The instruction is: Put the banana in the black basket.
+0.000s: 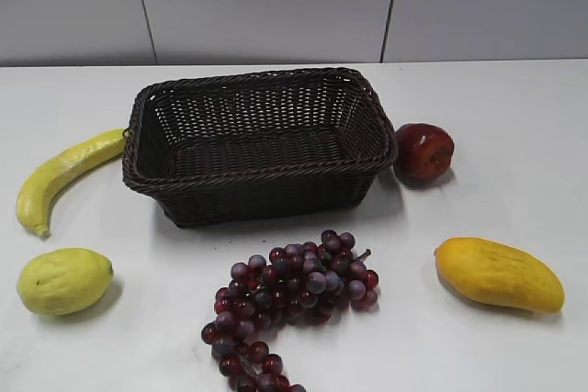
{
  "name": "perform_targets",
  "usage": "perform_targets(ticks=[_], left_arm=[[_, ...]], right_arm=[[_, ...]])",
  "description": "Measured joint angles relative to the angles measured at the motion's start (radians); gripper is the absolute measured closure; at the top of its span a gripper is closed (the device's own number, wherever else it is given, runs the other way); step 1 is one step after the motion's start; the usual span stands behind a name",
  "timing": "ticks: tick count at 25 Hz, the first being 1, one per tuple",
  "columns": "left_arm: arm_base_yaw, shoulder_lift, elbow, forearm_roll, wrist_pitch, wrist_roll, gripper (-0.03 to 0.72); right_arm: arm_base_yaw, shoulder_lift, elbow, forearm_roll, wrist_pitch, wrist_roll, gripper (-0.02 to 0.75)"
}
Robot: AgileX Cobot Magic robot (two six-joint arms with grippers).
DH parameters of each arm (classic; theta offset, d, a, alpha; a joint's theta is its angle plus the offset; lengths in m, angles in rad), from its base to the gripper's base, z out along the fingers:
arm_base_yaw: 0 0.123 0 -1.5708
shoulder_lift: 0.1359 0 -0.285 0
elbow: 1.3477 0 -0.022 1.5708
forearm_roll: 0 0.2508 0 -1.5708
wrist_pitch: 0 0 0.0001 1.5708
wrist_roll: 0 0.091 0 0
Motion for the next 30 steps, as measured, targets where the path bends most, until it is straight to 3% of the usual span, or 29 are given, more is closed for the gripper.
perform_targets(ticks=[21, 30], left_arm=[[0.000, 0.000, 0.000, 0.000, 0.000, 0.000, 0.017], [0.000, 0.026, -0.013, -0.054, -0.029, 0.000, 0.114]], right_arm=[[0.000, 0.000, 0.000, 0.000, 0.000, 0.000, 0.154], [0.000, 0.000, 0.000, 0.000, 0.000, 0.000, 0.154]])
